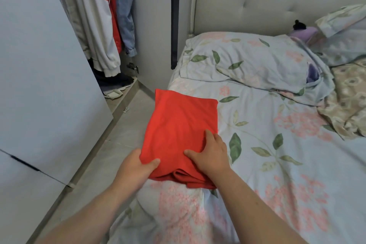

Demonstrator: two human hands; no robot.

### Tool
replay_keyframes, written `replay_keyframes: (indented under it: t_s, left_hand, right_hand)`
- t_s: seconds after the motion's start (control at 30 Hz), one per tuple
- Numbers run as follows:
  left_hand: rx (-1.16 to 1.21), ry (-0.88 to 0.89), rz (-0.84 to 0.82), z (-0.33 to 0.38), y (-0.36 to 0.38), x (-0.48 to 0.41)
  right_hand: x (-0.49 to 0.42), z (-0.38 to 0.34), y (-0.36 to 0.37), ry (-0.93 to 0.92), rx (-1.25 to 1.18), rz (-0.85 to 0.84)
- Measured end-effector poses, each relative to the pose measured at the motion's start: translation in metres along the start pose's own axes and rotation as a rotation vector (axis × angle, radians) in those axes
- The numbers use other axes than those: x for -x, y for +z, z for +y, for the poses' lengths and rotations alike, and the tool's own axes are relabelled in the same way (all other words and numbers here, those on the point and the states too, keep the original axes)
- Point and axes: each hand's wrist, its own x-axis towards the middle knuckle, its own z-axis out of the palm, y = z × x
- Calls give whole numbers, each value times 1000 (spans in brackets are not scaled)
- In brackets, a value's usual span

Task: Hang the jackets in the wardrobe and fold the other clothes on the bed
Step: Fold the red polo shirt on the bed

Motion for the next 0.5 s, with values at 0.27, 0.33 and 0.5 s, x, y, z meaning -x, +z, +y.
replay_keyframes:
  t_s: [0.27,0.33,0.5]
  left_hand:
    - [323,-206,-162,9,-12,34]
    - [324,-206,-213,11,-13,37]
    - [435,-214,-243,16,-10,39]
  right_hand:
    - [48,-5,-21,407,-548,-187]
    - [48,6,-40,520,-729,-296]
    - [63,41,-60,584,-663,-460]
